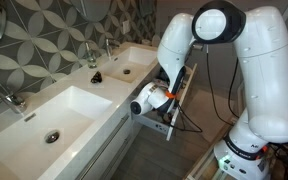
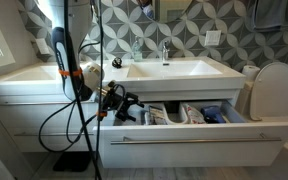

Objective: Put the box in the top right drawer

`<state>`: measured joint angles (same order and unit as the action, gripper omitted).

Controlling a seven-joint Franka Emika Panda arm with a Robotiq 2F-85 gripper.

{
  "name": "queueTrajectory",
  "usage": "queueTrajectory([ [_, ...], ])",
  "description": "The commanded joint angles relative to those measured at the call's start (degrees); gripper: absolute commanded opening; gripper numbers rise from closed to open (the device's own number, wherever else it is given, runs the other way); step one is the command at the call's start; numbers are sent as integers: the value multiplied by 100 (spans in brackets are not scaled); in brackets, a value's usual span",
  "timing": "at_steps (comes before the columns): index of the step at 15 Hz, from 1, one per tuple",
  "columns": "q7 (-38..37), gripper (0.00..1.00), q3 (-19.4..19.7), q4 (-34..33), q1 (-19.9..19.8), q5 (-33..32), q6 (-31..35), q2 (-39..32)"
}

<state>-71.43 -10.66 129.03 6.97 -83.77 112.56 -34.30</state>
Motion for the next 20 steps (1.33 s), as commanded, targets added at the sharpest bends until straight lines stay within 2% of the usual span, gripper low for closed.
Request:
queueTrajectory([
  [1,278,100,-235,884,-142,853,344,1219],
  [6,1250,100,-308,1745,-81,2495,951,2761],
  [11,2157,100,-152,2523,85,3647,1863,4343],
  [16,3865,100,74,3365,324,4791,3073,5815],
  [17,4218,100,51,2833,351,5069,3053,5484],
  [18,4390,100,383,2924,680,5120,3141,5669],
  [19,3977,100,-224,2904,92,4925,2999,5452],
  [20,4070,100,135,2878,463,4904,3000,5541],
])
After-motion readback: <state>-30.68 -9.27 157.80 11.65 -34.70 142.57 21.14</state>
